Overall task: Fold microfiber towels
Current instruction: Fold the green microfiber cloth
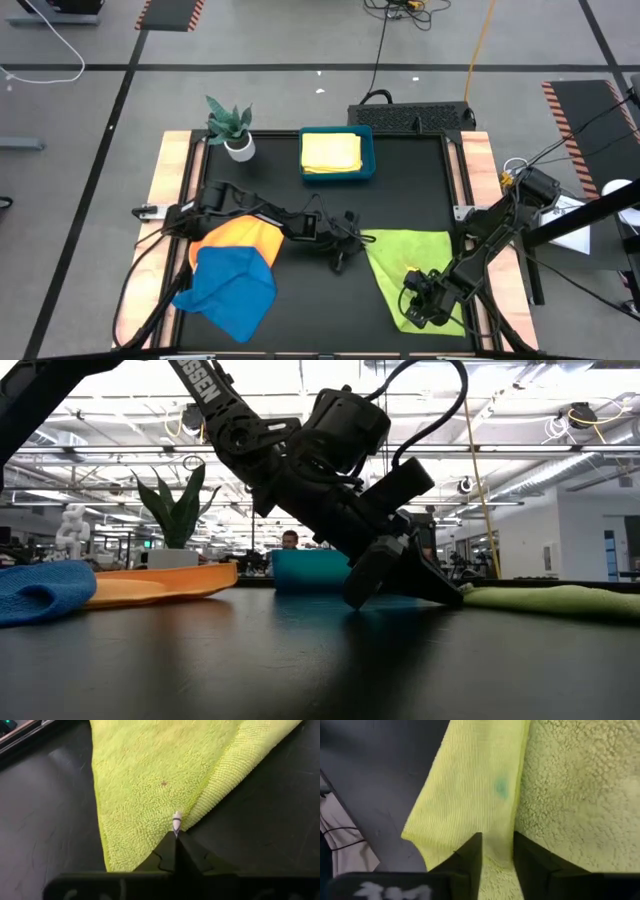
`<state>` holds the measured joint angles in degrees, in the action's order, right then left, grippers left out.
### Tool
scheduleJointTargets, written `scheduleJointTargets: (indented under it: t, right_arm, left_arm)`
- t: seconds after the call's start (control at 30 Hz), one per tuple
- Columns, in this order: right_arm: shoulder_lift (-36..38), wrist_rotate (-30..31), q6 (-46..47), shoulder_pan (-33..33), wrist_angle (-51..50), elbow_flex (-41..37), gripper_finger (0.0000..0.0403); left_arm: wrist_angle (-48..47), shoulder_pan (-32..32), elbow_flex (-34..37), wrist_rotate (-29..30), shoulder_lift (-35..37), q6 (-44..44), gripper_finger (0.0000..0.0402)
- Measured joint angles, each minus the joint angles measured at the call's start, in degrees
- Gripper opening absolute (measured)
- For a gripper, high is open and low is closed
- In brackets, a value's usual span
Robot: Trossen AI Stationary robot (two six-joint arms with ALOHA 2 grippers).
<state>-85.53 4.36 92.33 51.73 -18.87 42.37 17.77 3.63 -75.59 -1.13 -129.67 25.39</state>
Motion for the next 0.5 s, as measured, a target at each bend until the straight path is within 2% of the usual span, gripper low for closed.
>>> scheduleJointTargets:
  t: [0.2, 0.33, 0.5]
  right_arm:
    - [0.83, 0.15, -2.72, 0.2, -0.25, 1.49, 0.0012]
    - [0.83, 2.16, -5.09, 0.01, -0.17, 2.99, 0.0006]
    - [0.84, 8.64, -6.25, -0.28, -0.2, 3.11, 0.0003]
  left_arm:
    - [-8.66, 1.16, 0.28, 7.84, 4.39, 0.62, 0.0003]
    - [-15.87, 2.35, 0.37, 12.71, 8.91, 1.53, 0.0002]
    - [-18.08, 3.43, 0.15, 12.71, 12.11, 0.19, 0.0002]
